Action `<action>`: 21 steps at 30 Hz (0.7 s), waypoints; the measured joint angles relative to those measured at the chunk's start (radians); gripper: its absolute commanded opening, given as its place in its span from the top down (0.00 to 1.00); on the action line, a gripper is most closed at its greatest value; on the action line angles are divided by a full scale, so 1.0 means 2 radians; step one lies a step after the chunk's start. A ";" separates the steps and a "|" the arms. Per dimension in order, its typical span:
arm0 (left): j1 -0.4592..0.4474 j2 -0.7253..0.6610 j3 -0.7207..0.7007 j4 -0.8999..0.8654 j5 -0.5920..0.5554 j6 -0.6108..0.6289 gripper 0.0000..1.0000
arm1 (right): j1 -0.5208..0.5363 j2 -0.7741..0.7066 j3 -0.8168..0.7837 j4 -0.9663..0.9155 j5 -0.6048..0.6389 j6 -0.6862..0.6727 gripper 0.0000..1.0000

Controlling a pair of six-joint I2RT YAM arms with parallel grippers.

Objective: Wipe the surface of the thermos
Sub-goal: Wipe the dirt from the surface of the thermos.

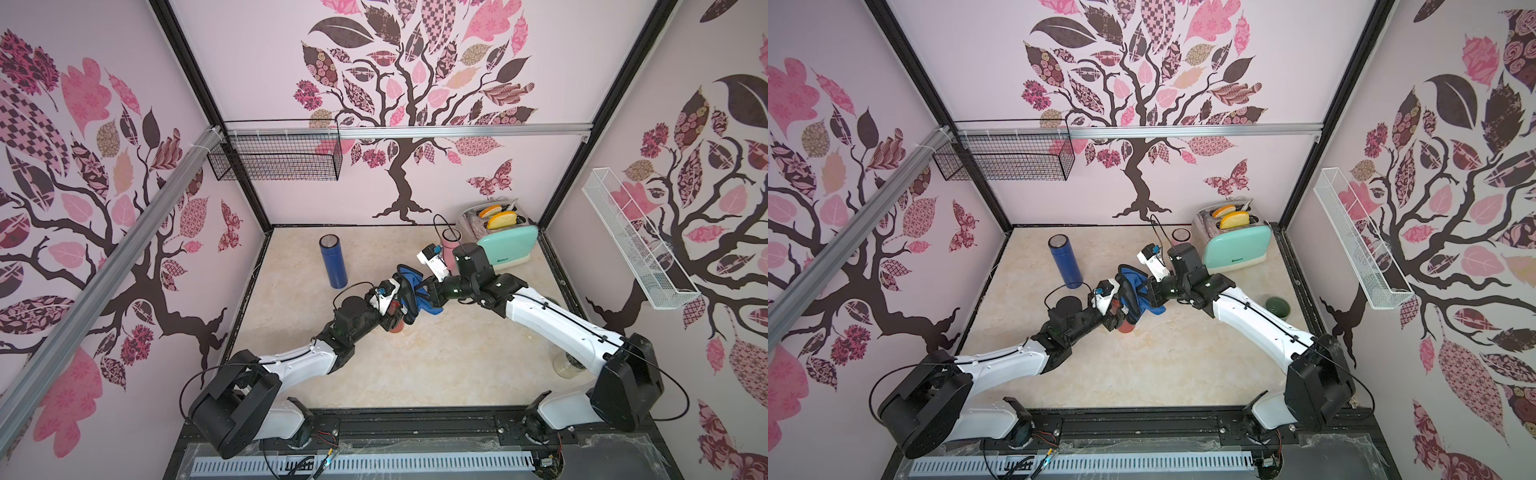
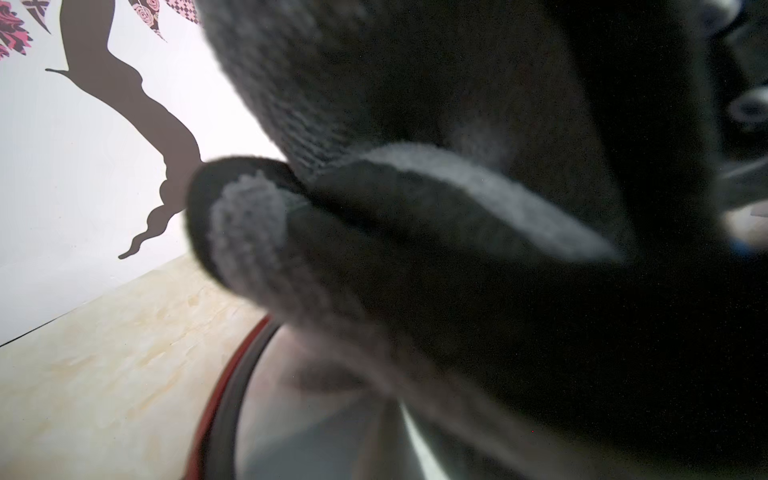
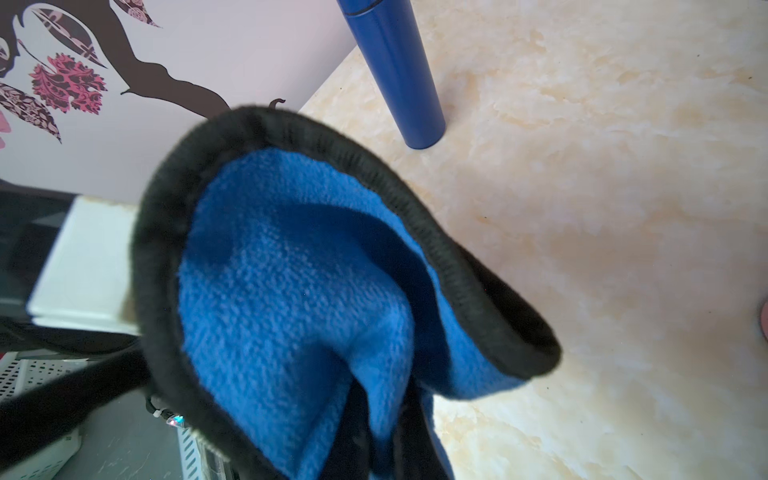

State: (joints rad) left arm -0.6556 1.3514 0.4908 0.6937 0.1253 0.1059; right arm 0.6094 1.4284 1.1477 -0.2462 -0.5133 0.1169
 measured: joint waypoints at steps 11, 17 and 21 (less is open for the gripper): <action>0.001 0.008 0.000 0.012 0.009 0.000 1.00 | 0.011 -0.007 0.007 0.001 0.001 0.004 1.00; 0.003 0.008 0.000 0.013 0.015 -0.002 1.00 | 0.022 0.002 0.018 0.009 0.000 0.007 1.00; 0.003 0.009 0.000 0.014 0.021 0.002 1.00 | 0.034 0.019 0.035 0.024 -0.012 0.008 1.00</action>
State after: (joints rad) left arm -0.6487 1.3693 0.4908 0.7216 0.1680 0.1089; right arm 0.6765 1.4673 1.2186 -0.1974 -0.5377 0.1322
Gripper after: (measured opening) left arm 0.655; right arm 0.067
